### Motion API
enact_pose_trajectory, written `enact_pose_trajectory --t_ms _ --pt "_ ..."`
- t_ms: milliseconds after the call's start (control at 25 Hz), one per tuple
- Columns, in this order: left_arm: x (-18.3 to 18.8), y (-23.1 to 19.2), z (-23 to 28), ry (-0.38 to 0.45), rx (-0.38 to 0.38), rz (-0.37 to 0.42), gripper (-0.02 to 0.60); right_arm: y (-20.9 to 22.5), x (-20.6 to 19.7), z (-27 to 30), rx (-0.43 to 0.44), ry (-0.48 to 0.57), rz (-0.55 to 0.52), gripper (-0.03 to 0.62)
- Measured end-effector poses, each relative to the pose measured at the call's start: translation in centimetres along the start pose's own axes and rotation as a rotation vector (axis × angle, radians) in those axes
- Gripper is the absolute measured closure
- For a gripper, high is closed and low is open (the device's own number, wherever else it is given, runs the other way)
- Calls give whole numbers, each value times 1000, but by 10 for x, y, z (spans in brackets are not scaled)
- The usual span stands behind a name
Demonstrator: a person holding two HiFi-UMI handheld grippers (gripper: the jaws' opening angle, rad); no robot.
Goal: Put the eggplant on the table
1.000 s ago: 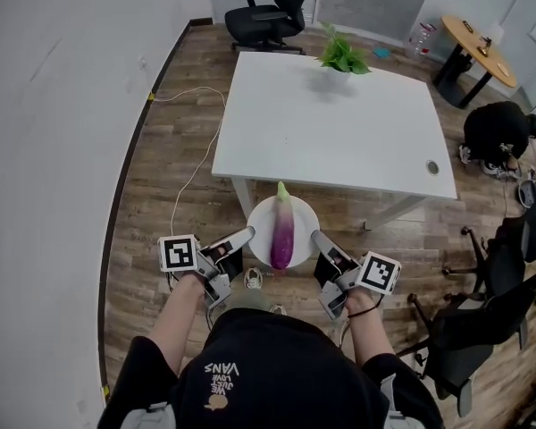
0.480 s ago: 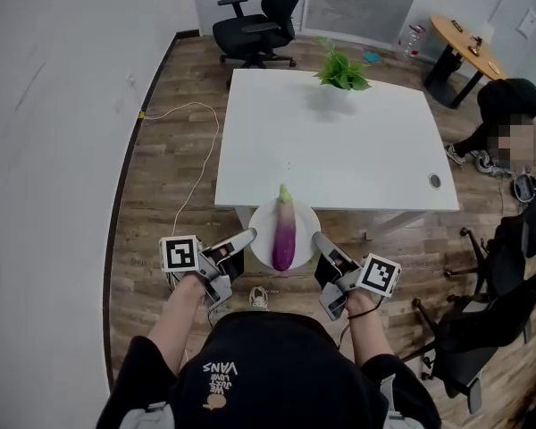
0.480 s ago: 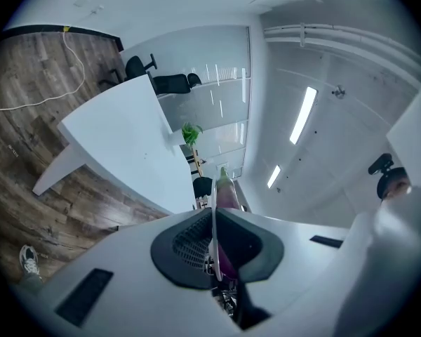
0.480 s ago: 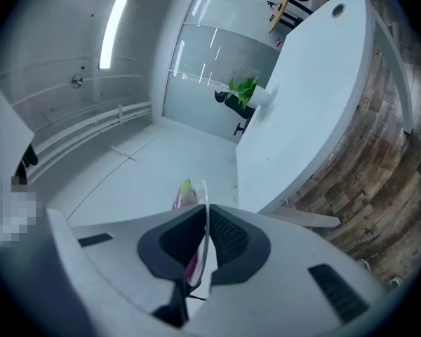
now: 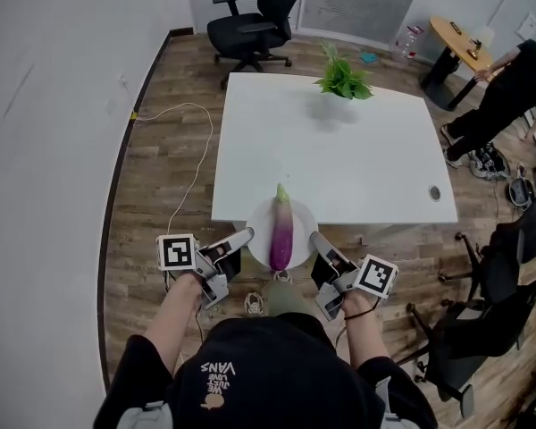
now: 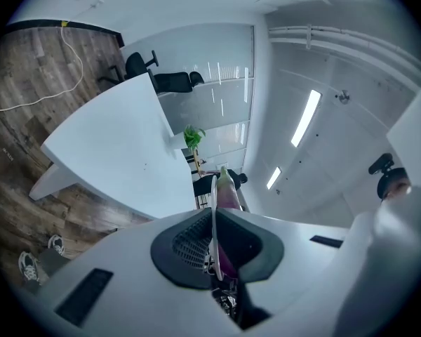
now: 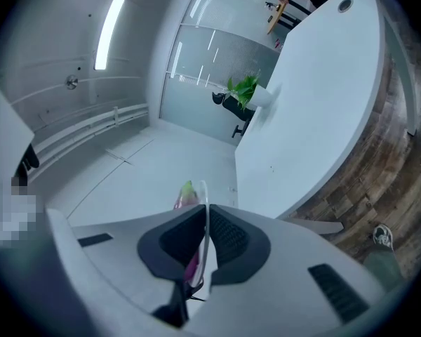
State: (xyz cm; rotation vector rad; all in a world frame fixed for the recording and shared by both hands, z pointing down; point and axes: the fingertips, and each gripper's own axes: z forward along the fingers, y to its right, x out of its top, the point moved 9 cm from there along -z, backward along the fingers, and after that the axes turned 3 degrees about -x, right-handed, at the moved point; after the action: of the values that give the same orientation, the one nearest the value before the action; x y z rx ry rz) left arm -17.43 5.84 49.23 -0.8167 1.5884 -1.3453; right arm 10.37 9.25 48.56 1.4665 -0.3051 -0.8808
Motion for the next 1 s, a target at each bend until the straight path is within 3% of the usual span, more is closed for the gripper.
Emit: enact_pose_trajectory --t_ms 1000 --pt "78 -17 102 119 28 20 557 37 146 66 41 -116 -46 563"
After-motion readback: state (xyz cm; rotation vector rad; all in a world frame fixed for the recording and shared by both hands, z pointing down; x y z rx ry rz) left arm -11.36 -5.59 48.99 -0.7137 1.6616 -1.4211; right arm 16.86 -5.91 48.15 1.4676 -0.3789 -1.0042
